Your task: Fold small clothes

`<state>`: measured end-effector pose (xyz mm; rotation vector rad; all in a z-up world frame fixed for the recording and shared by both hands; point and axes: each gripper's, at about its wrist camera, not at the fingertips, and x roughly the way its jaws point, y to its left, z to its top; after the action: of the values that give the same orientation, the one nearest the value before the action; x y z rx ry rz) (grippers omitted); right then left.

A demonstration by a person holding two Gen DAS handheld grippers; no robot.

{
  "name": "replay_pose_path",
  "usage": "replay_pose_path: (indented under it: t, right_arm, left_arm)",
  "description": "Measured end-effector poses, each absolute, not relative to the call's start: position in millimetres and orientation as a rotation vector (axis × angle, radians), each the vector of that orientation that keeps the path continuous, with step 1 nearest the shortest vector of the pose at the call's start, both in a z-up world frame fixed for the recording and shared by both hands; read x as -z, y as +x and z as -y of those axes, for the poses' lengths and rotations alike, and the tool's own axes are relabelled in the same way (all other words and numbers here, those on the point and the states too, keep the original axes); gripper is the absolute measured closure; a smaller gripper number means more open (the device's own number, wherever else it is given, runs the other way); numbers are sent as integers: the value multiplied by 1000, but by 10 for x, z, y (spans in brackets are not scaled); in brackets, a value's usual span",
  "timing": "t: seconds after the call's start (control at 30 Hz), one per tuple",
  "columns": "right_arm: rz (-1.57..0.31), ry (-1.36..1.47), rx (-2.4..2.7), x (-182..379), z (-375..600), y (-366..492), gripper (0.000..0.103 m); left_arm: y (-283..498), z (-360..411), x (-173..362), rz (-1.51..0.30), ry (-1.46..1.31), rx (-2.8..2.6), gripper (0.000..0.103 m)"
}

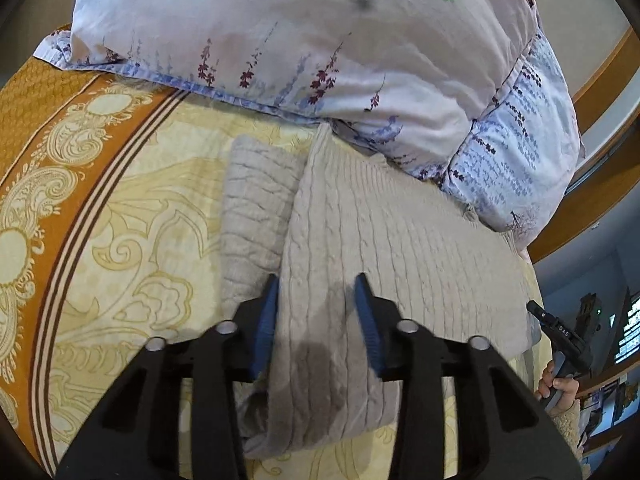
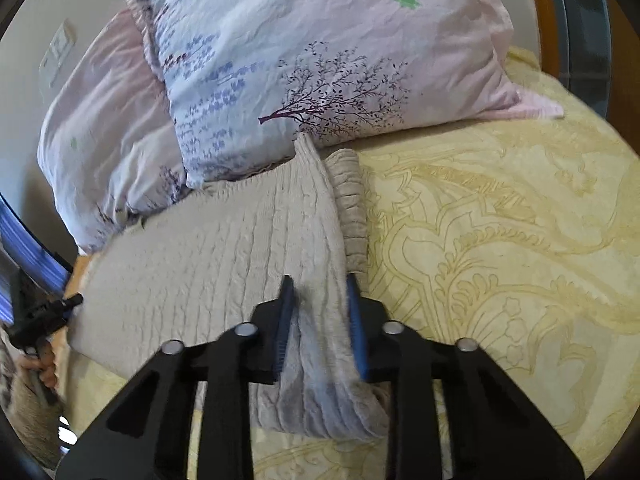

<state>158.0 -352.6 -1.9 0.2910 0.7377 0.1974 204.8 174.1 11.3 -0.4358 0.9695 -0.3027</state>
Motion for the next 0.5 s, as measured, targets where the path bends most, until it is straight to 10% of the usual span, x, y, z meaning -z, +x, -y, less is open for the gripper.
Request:
replay_pose_path:
  t: [0.17,0.5]
  right_arm:
    - [-715,277,-201,-10,3513,1545,92]
    - [-692,278,-191,-77,3498,1375,93]
  left_arm:
    - [2030,-1788,-57,-981,-464,304,94]
    - [1876,-1880,-139,-967,-473,329,96]
